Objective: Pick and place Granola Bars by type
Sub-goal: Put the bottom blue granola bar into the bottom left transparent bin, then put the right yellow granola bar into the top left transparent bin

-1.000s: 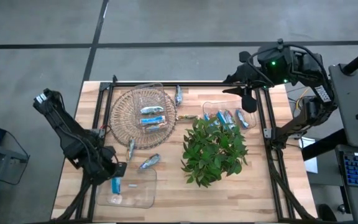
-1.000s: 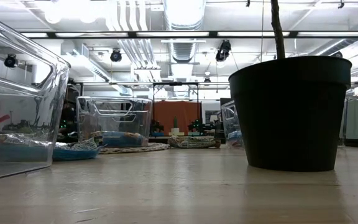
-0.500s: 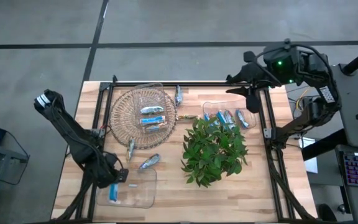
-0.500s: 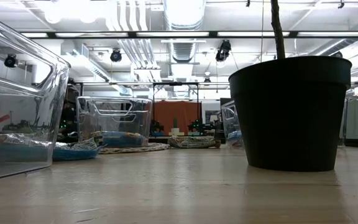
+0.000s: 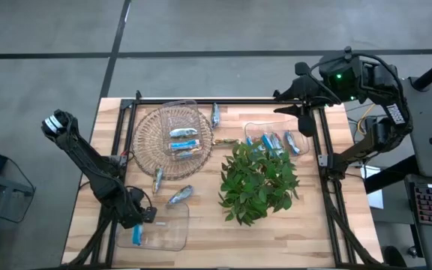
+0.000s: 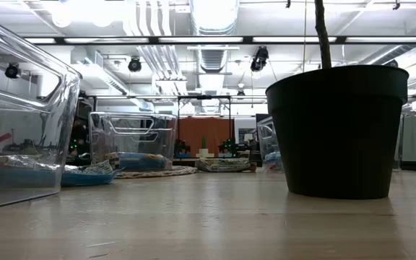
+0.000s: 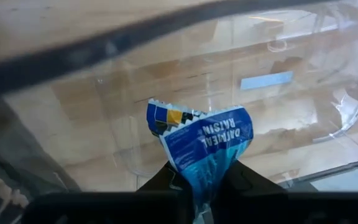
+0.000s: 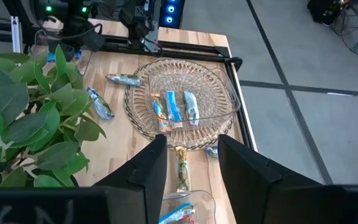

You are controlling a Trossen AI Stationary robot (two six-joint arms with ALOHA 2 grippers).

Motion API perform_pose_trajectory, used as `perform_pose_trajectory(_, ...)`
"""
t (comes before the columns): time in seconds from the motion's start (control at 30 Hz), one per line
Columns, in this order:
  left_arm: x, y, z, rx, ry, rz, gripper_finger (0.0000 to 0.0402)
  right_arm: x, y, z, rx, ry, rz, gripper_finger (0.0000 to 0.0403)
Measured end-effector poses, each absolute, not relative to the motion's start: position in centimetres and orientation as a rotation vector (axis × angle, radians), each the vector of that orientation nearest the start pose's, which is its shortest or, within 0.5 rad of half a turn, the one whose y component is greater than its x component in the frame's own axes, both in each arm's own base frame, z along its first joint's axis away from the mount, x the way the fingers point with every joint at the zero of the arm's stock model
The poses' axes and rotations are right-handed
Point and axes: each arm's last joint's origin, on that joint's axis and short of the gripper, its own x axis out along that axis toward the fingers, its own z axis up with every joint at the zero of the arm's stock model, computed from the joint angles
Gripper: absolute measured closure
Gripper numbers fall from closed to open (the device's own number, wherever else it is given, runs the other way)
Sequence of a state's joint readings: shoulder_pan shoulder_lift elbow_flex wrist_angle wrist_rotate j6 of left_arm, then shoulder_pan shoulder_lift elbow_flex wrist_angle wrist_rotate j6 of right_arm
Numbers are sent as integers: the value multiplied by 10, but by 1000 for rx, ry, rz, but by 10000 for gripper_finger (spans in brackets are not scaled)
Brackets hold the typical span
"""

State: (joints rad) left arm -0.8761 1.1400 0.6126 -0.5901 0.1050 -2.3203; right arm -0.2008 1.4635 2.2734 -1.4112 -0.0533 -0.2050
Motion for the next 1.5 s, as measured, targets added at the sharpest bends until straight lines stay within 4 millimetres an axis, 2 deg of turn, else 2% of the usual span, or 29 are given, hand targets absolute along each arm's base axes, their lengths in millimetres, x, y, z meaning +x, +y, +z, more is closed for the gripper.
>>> perform_pose_trajectory(0.33, 122, -151, 186, -1486, 1359, 714, 327, 192, -38, 524, -98, 673, -77, 237)
perform_pose_trajectory(0.63, 127, -153, 199, -1476, 1260, 637, 245, 184, -36, 528, -109, 646, -71, 235)
perform_pose_trajectory(0.77, 132, -154, 212, -1433, 1159, 577, 220, 167, -32, 534, -104, 604, -74, 240)
perform_pose_trajectory(1.0, 140, -155, 234, -1350, 957, 482, 214, 128, -23, 533, -56, 501, -52, 251)
perform_pose_trajectory(1.2, 146, -157, 256, -1316, 809, 421, 214, 99, -17, 511, 10, 441, -73, 254)
perform_pose_trajectory(1.5, 154, -151, 281, -1190, 476, 435, 214, 77, -12, 455, 132, 318, -100, 245)
